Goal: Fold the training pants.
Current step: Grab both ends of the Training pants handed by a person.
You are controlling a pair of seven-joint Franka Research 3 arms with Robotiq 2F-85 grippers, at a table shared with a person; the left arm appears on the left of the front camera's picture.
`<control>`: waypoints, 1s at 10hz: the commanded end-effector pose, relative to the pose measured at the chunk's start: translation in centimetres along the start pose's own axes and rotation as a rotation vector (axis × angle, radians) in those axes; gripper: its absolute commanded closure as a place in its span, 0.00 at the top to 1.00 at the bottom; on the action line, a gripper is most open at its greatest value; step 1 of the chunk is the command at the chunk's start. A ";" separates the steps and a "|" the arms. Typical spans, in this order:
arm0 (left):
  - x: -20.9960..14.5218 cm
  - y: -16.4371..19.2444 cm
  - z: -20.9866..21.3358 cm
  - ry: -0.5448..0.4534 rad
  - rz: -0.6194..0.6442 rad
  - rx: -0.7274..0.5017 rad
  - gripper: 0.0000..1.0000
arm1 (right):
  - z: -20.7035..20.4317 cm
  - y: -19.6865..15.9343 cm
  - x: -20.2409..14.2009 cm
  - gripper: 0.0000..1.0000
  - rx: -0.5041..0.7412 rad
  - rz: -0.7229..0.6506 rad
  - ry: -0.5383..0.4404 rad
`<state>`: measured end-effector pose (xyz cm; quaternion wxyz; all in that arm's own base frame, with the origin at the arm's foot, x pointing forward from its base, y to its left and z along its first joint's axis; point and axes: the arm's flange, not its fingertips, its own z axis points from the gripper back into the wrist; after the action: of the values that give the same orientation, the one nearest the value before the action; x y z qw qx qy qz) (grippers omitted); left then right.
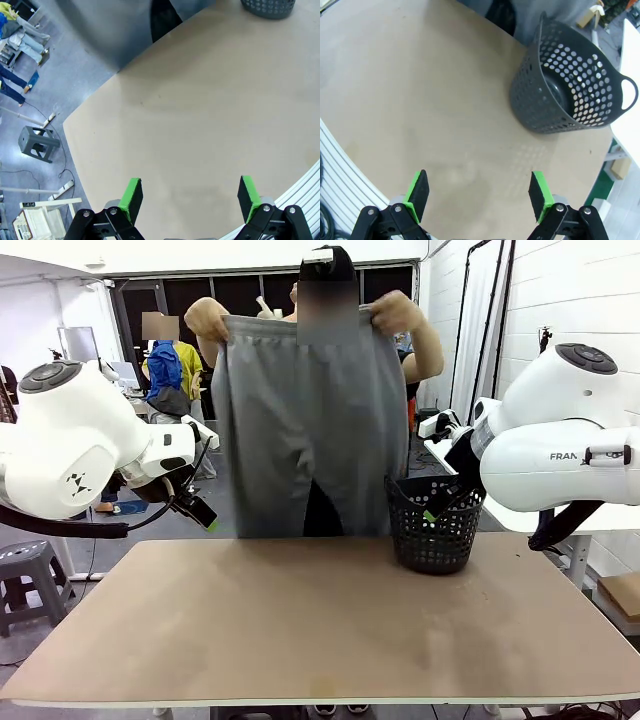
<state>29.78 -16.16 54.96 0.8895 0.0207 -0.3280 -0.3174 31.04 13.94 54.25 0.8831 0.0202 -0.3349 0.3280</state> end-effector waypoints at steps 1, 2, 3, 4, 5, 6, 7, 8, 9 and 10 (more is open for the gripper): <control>0.1 0.2 -0.1 -0.008 -0.012 -0.005 1.00 | -0.1 0.0 0.0 1.00 0.000 0.000 0.000; 0.1 0.2 -0.1 -0.008 -0.012 -0.005 1.00 | -0.1 0.0 0.0 1.00 0.000 0.000 0.000; 0.1 0.2 -0.1 -0.008 -0.012 -0.005 1.00 | -0.1 0.0 0.0 1.00 0.000 0.000 0.000; 0.1 0.2 -0.1 -0.008 -0.012 -0.005 1.00 | -0.1 0.0 0.0 1.00 0.000 0.000 0.000; 0.1 0.2 -0.1 -0.008 -0.012 -0.005 1.00 | -0.1 0.0 0.0 1.00 0.000 0.000 0.000; 0.1 0.2 -0.1 -0.008 -0.012 -0.005 1.00 | -0.1 0.0 0.0 1.00 0.000 0.000 0.000; 0.1 0.2 -0.1 -0.008 -0.012 -0.005 1.00 | -0.1 0.0 0.0 1.00 0.000 0.000 0.000; 0.1 0.2 -0.1 -0.008 -0.012 -0.005 1.00 | -0.1 0.0 0.0 1.00 0.000 0.000 0.000; 0.1 0.2 -0.1 -0.008 -0.012 -0.005 1.00 | -0.1 0.0 0.0 1.00 0.000 0.000 0.000; 0.1 0.2 -0.1 -0.008 -0.012 -0.005 1.00 | -0.1 0.0 0.0 1.00 0.000 0.000 0.000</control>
<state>29.78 -16.16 54.96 0.8895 0.0207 -0.3280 -0.3174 31.04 13.94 54.25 0.8831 0.0202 -0.3349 0.3280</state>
